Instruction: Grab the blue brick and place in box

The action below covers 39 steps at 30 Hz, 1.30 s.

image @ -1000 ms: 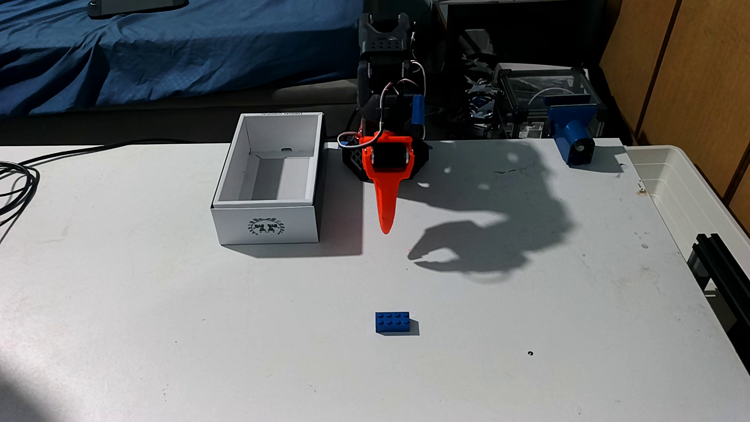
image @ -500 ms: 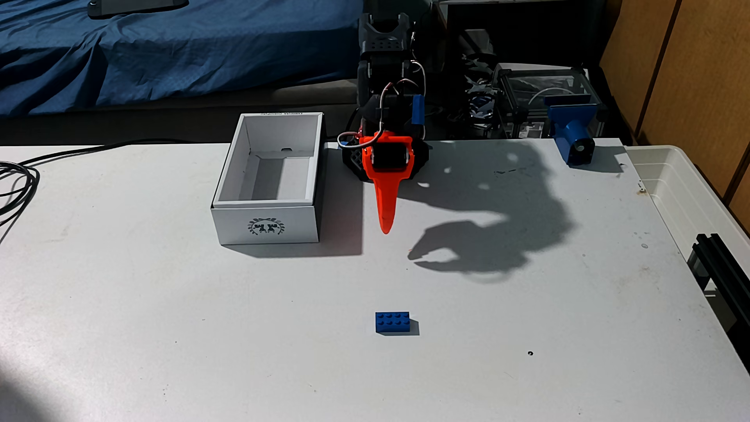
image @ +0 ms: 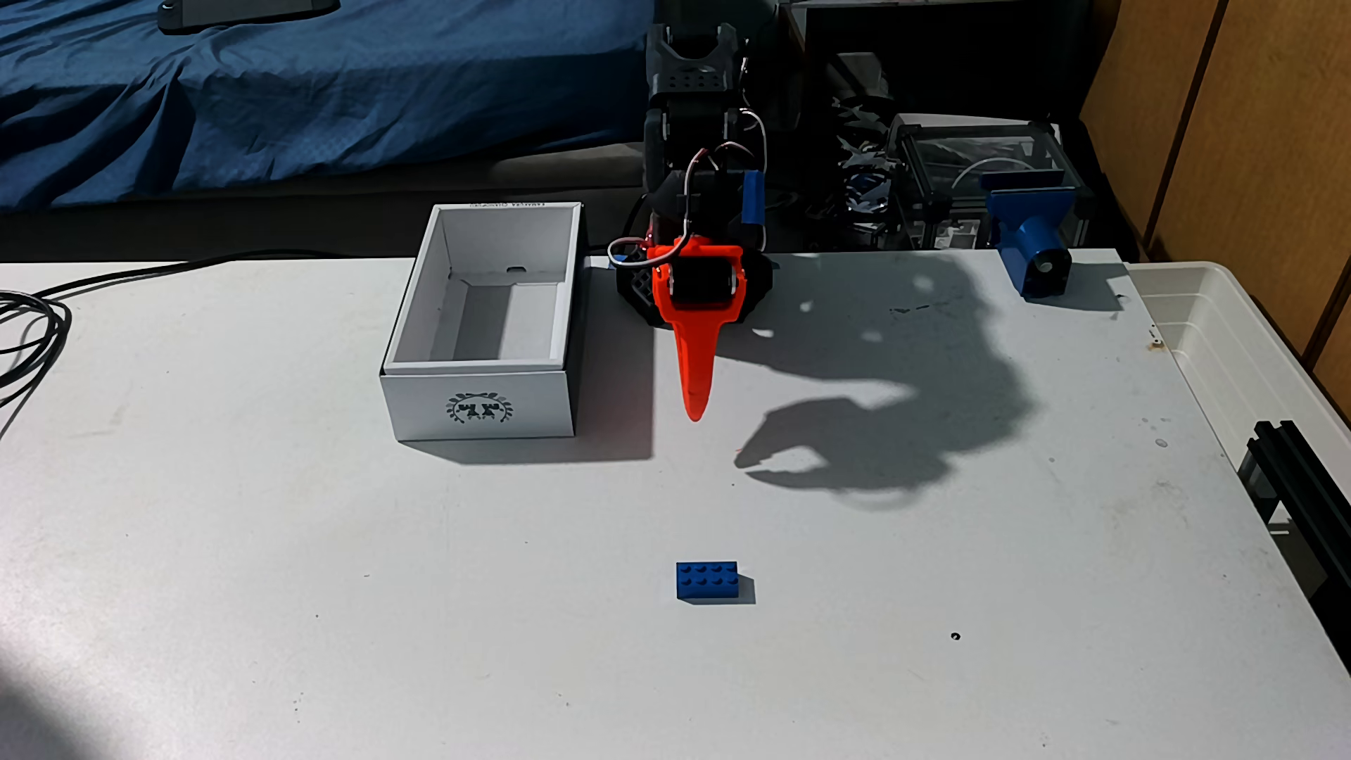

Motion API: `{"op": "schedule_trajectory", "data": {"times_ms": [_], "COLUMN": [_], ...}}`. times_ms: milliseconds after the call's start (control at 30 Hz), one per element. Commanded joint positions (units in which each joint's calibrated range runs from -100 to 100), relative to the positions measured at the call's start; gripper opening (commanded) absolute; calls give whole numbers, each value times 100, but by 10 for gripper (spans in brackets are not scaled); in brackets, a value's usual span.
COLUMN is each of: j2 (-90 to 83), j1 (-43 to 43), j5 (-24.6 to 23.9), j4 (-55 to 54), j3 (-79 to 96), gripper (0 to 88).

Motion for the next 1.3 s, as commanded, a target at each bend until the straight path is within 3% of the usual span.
{"op": "schedule_trajectory", "data": {"times_ms": [0, 1267], "j2": [-32, -32], "j1": [-17, 310], "j5": [18, 34], "j4": [-72, 22], "j3": [-182, -431], "gripper": [10, 9]}}
